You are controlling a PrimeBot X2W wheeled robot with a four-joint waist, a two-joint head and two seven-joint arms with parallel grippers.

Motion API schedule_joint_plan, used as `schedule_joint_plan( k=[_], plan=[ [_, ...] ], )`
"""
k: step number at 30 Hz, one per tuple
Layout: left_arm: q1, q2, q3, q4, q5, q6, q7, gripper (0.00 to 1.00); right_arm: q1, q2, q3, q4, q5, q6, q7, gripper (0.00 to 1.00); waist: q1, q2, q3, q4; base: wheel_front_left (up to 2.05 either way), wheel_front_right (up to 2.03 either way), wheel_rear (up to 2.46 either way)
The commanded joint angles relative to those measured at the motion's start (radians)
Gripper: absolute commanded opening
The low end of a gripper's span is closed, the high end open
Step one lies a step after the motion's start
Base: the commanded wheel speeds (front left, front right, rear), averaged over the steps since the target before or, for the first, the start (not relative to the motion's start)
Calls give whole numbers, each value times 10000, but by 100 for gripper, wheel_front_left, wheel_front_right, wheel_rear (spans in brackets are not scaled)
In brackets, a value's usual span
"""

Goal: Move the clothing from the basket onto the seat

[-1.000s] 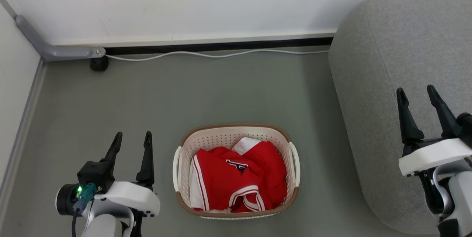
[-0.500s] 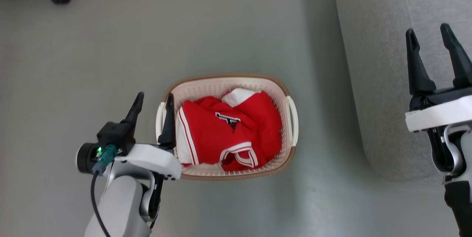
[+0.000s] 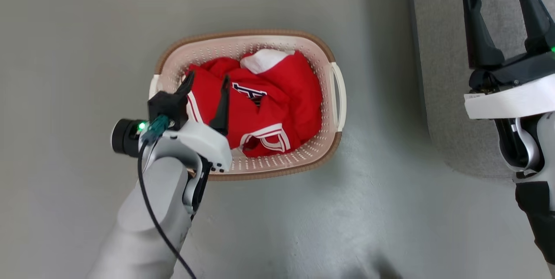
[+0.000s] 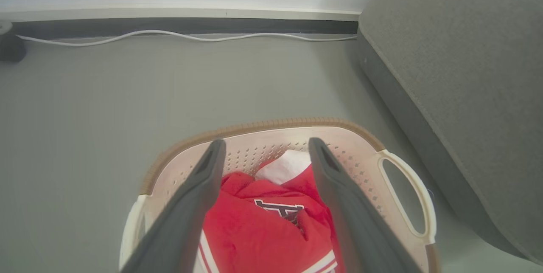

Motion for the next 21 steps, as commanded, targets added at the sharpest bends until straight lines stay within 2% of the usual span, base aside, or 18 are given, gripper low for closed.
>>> schedule_joint_plan(
  k=[1,13,21],
  plan=[
    [-445,124,-38,230,-79,5,-90,100,-74,-78,177,-380,93,71,-115,100,-1,0,467,-230,0,0,0],
    [-2847,124,-2040,3222,-957,-842,-90,100,-821,412,924,-1152,322,71,-115,100,-1,0,1904,-1073,0,0,0],
    [-4188,124,-3004,4776,-1252,-968,57,100,-1393,744,1331,-1585,437,71,-115,100,-1,0,2820,-1650,0,0,0]
  ],
)
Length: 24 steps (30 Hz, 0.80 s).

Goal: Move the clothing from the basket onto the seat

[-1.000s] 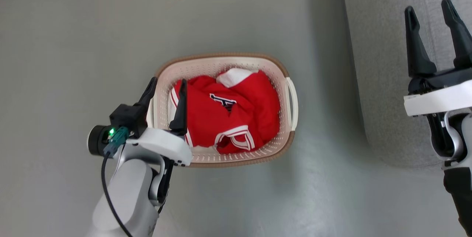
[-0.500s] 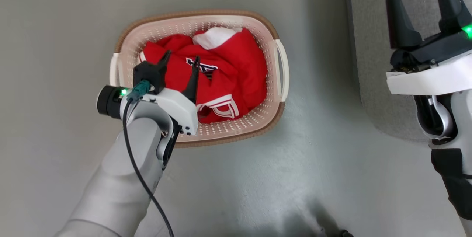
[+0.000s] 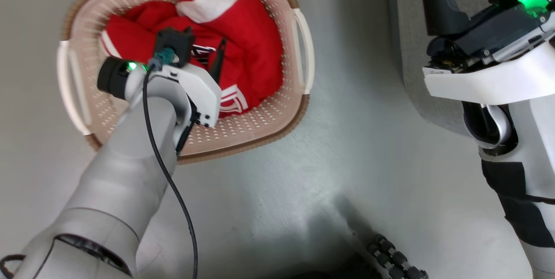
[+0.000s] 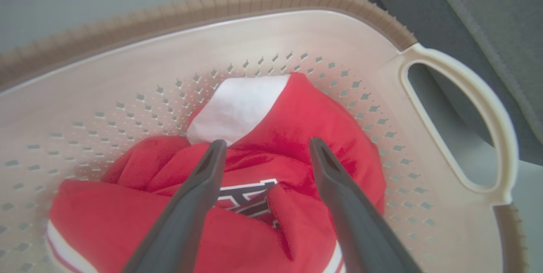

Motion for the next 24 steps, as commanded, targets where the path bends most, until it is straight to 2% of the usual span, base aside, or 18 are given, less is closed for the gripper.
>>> schedule_joint_plan(
  k=[1,8,13,24],
  plan=[
    [-272,104,-15,230,7,-100,31,100,60,91,172,-359,121,67,-99,100,-1,0,412,-378,0,0,0],
    [-975,121,-599,1050,308,-21,357,100,-140,326,352,-565,171,67,-99,100,-1,0,765,-614,0,0,0],
    [-1413,366,-1003,1302,704,194,580,100,-212,431,319,-676,271,67,-99,100,-1,0,998,-786,0,0,0],
    [-1702,565,-1555,1460,988,140,2152,100,12,512,179,-706,357,67,-99,100,-1,0,1200,-817,0,0,0]
  ],
)
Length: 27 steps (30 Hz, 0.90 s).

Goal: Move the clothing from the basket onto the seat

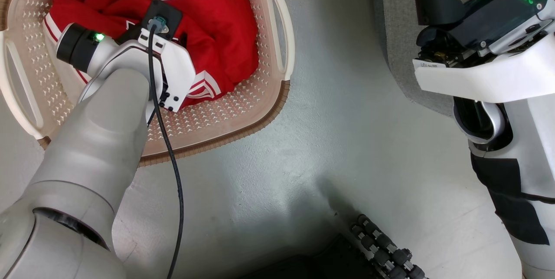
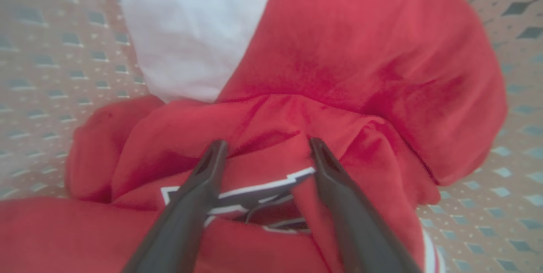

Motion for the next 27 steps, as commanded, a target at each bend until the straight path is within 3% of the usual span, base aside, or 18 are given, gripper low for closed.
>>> schedule_joint_plan(
  k=[1,6,7,8,18,27],
  plan=[
    [-113,89,39,-64,95,19,73,100,498,23,1,-300,84,67,-59,100,-1,0,21,9,0,0,0],
    [-80,25,16,-52,-15,164,737,100,534,47,-25,-330,82,67,-59,100,-1,0,62,46,0,0,0],
    [-55,17,-9,-51,-18,182,848,36,540,51,-23,-338,82,67,-59,100,-1,0,55,47,0,0,0],
    [-35,10,-5,-50,-47,189,907,0,543,53,-25,-347,84,67,-59,100,-1,0,49,48,0,0,0],
    [90,-151,103,-47,-372,74,-32,0,366,-31,-94,-241,79,67,-59,100,-1,0,-87,101,0,0,0],
    [715,-323,135,-103,-726,-157,-1116,0,658,-431,-285,420,-54,67,-59,100,-1,0,-1020,655,0,0,0]
  ],
)
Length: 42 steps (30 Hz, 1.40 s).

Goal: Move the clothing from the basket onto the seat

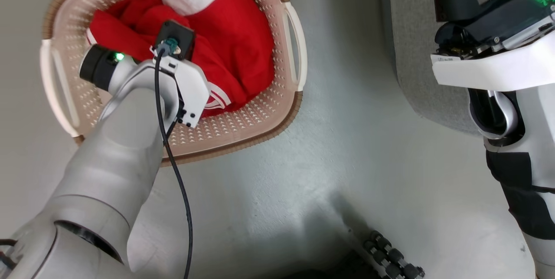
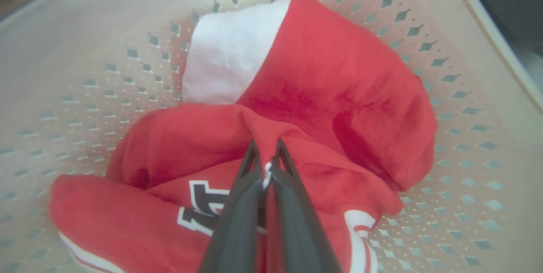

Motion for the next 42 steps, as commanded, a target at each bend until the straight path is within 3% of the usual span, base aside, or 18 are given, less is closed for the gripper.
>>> schedule_joint_plan(
  k=[1,6,17,25,42],
  plan=[
    [328,30,100,-157,-186,-107,-203,0,640,-96,-2,-49,-31,44,-59,100,0,0,-423,287,0,0,0],
    [863,4,69,-739,-638,-211,-662,0,942,-267,-102,488,-169,44,-59,100,0,0,-1122,701,0,0,0],
    [2010,1,-113,-2034,-1770,92,-1278,0,1886,-59,-988,1406,-433,44,-59,100,0,0,-3064,1301,0,0,0],
    [2833,0,90,-3000,-1910,134,-1313,0,2935,90,-1451,2048,-682,44,-59,100,0,0,-4705,1645,0,0,0],
    [3917,-1,707,-4647,-1426,-622,-1316,0,5155,634,-2456,2943,-1091,44,-59,100,0,0,-7797,2258,0,0,0]
  ],
)
